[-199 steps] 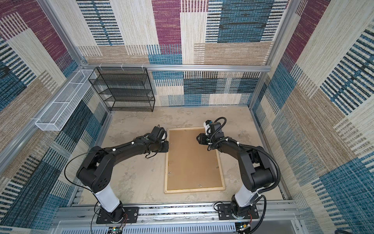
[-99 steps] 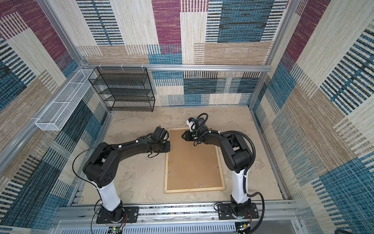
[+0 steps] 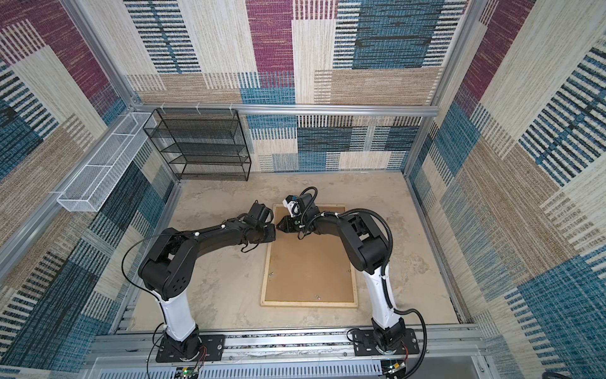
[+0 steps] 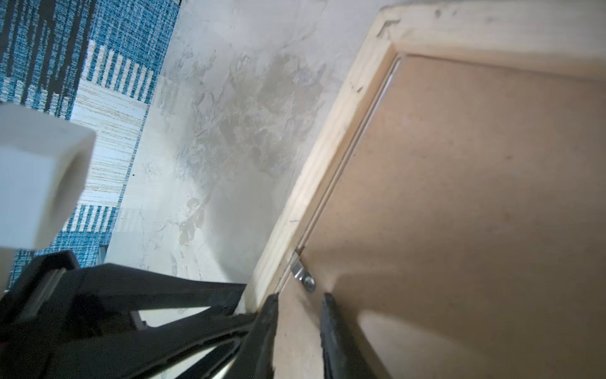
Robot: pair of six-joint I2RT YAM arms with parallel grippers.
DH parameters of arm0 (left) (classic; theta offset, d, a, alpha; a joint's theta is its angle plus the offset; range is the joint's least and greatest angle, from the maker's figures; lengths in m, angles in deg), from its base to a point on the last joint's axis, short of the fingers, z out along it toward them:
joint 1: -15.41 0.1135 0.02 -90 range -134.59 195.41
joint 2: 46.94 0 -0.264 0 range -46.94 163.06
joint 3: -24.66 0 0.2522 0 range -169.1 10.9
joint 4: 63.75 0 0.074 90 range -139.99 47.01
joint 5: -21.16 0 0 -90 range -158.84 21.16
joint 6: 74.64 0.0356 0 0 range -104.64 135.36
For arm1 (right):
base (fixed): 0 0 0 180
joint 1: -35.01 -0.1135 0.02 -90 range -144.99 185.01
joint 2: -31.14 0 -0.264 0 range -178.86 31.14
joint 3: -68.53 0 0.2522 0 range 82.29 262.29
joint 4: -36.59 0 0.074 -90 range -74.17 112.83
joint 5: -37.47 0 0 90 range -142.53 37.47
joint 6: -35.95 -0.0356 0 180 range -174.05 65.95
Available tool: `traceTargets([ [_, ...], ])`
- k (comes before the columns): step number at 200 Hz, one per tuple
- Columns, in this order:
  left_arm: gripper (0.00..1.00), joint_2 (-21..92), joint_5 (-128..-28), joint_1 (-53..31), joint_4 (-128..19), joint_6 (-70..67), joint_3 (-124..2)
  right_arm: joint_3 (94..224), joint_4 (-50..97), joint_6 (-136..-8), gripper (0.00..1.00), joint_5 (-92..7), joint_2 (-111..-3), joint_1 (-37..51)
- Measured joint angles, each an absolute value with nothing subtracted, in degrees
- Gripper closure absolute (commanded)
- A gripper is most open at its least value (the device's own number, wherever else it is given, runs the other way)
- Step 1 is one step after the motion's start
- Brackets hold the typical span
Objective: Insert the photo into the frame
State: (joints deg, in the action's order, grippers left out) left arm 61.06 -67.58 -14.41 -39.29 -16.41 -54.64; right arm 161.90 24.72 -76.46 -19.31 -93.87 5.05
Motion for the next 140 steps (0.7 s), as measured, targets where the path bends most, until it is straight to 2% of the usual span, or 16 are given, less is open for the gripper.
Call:
traceTargets([
  [140,1.0,61.68,-68.72,-13.71,-39.73,-17.02,-55.01,167.17,26.81,-77.55,0.78,-13.22,-99.18,4.64],
])
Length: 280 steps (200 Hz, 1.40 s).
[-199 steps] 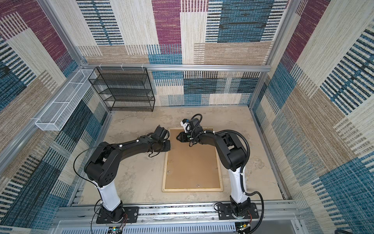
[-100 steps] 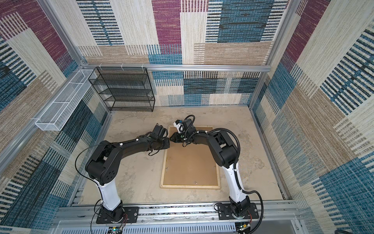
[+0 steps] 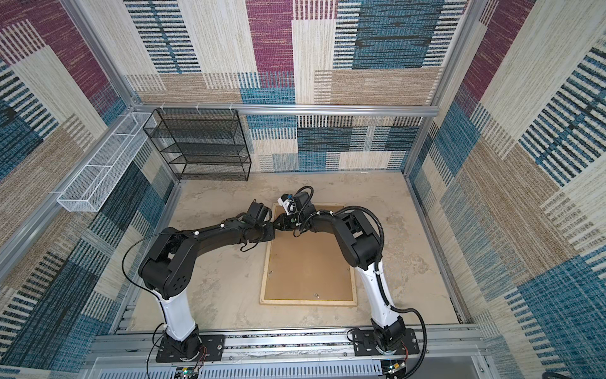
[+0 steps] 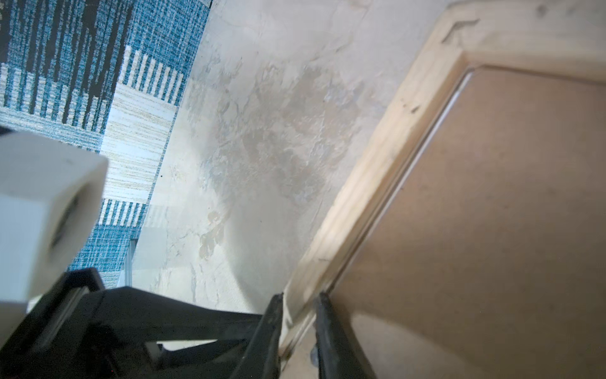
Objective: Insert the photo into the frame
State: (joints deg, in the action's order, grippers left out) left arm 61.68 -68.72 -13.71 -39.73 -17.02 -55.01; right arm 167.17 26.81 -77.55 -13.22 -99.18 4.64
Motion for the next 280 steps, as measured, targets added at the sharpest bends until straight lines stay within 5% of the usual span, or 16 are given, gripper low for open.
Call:
traceTargets([
  [280,1.0,61.81,-69.05,-13.6,-39.73,-17.0,-54.99,161.88,26.68,-77.99,0.77,-14.11,-95.4,5.14],
])
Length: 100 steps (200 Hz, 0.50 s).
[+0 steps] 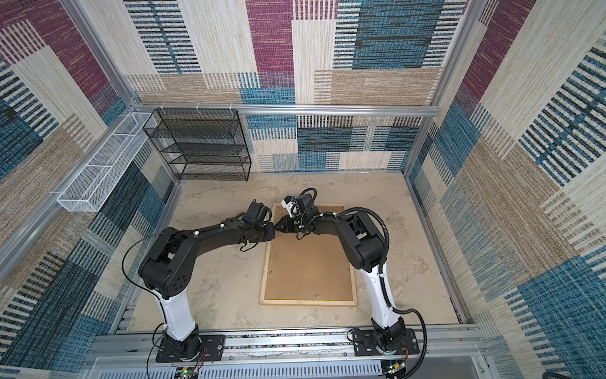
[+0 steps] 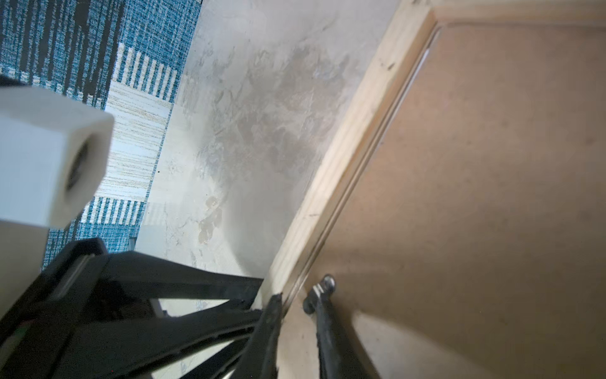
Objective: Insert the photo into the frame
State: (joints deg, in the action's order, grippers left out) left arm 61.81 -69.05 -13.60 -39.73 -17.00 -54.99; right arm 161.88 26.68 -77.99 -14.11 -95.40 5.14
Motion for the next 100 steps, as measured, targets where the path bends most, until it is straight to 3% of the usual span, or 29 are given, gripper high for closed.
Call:
traceTargets([
  [100,1.0,61.96,-69.24,-13.6,-39.51,-17.0,-55.21,164.39,28.15,-79.72,0.77,-11.05,-97.98,5.1],
])
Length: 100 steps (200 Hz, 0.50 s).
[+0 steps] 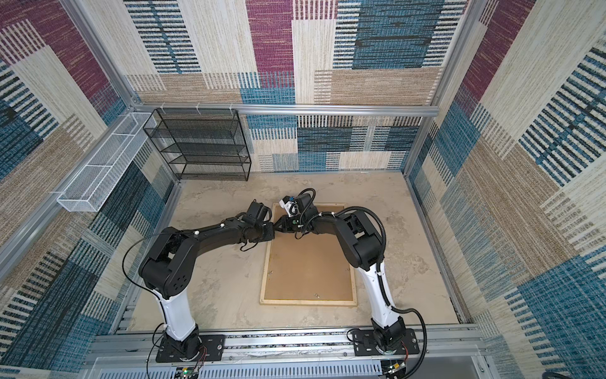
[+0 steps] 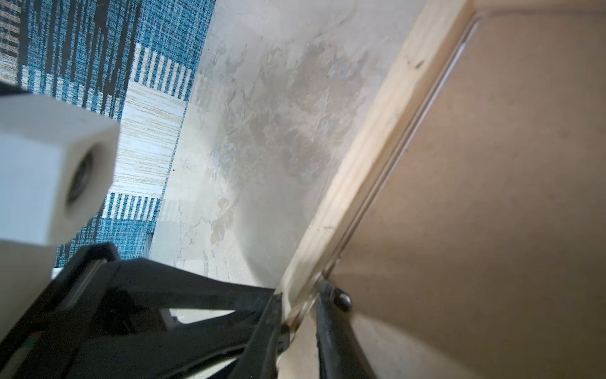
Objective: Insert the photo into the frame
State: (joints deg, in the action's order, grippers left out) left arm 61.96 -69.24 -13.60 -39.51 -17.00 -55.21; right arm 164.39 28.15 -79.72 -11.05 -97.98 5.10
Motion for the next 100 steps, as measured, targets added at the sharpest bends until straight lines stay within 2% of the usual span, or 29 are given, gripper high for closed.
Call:
traceTargets([
  [50,1.0,61.92,-69.26,-13.58,-39.51,-17.0,-55.21,165.16,29.2,-80.15,0.77,-10.03,-98.96,5.31],
  [100,1.0,61.87,-69.26,-13.58,-39.51,-16.97,-55.19,161.33,29.35,-80.2,0.77,-9.04,-95.6,7.13],
])
